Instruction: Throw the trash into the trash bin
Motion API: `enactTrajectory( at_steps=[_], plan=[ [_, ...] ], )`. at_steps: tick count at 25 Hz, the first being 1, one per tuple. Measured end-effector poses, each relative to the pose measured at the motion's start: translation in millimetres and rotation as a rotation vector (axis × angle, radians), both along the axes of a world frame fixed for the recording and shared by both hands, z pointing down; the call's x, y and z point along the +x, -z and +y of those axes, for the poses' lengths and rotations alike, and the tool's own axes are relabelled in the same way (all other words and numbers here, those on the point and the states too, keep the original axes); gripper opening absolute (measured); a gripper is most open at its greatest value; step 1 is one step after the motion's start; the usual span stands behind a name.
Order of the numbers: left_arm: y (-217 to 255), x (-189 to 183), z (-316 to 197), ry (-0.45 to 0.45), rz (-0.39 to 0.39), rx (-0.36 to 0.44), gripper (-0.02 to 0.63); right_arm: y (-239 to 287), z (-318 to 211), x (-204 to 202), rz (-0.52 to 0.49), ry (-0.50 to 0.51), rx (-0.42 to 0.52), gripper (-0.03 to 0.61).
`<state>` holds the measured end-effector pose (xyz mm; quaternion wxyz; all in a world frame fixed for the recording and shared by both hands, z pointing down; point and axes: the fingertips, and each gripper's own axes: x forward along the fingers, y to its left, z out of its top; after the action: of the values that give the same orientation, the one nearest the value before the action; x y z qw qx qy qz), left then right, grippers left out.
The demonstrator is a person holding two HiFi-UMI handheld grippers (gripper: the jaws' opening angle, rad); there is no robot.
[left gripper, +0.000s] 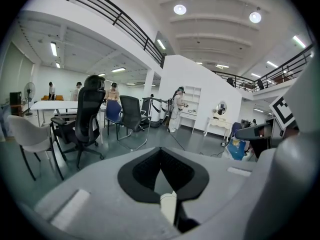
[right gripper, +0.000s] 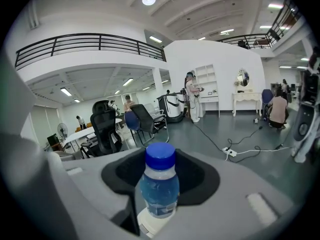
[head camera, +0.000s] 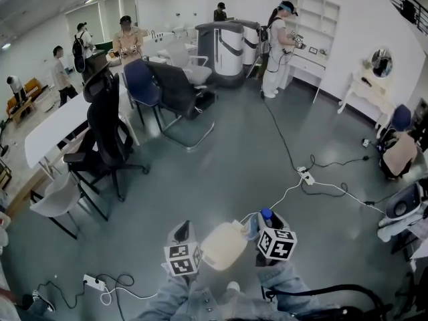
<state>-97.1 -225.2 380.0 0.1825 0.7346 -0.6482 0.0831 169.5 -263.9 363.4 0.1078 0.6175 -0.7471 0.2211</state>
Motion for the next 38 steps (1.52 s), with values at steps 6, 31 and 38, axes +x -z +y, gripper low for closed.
enactTrajectory(
  at_steps=[6, 31, 38],
  plan=[
    [-18.0, -3.0, 6.3, 0.003, -0.009, -0.043, 0.009, -19.0, 0.2, 9.3, 0.001, -0.019, -0.026, 0.184],
    [-214.3, 23.6, 21.3, -0.153, -0.026, -0.347, 0.009, -206.7, 50.0, 44.6, -0.002, -0.173, -0.266, 0.184],
    [-280.7, 31.9, 39.0, -0.225, -0.054, -0.418, 0.009, -286.1, 62.7, 42.7, -0.015, -0.205, -0.33, 0.184]
  ],
)
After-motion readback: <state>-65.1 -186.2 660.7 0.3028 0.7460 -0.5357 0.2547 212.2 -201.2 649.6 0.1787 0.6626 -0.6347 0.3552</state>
